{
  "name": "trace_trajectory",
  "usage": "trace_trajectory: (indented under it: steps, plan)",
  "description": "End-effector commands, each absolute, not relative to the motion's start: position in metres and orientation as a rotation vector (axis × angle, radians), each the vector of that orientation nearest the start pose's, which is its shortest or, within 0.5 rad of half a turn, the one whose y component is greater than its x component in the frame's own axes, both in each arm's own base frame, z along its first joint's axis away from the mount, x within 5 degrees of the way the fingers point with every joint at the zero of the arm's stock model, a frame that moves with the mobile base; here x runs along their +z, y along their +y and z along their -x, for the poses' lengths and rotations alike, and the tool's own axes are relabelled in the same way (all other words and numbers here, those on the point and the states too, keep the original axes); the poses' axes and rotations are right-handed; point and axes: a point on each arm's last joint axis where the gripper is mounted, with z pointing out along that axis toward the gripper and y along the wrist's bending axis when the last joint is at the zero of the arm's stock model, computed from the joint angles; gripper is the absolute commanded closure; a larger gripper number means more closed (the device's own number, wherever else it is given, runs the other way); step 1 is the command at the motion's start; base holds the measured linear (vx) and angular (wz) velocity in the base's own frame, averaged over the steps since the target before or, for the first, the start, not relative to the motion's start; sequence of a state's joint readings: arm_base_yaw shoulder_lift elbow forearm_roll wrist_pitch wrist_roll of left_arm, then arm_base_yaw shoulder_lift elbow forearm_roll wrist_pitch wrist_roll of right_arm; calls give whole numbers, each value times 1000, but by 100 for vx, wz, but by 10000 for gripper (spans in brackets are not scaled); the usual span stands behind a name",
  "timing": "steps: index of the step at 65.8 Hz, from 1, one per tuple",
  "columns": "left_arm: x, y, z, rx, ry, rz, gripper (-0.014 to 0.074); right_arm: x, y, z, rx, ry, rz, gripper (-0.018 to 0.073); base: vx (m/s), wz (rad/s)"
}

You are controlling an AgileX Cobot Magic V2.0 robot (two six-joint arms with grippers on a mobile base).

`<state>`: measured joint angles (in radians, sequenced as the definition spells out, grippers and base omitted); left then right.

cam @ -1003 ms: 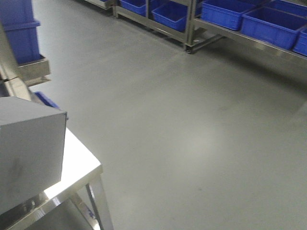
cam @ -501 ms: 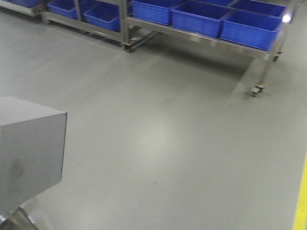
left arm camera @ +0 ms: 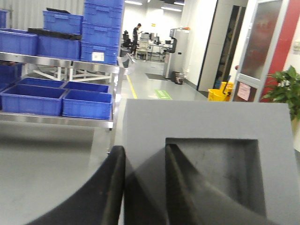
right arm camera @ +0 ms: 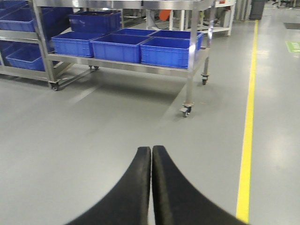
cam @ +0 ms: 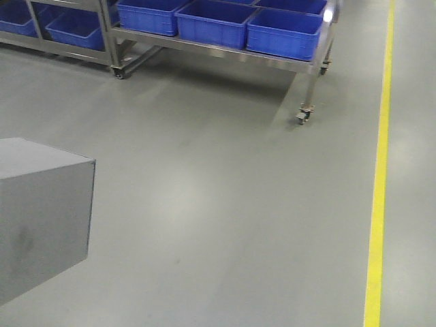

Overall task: Sort gray base to blue bin
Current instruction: 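Drive the base away from the table holding the block in the left gripper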

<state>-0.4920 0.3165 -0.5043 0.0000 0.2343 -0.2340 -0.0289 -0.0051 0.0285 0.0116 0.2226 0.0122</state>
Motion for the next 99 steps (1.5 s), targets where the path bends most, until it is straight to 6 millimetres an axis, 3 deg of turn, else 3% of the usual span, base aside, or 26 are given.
trace_trajectory:
  steps: [1,66,99]
  plan:
    - [360,-32,-59,-609,1415,-180,603,189,-2,-58,-18,1676,-32,564,-3,-28]
    - [360,-32,-59,-609,1415,-180,603,189,-2,-58,-18,1676,-32,564,1,-3]
    - [360,-32,-59,-609,1415,-180,603,189,-2,-58,-18,1676,-32,564,10,-34]
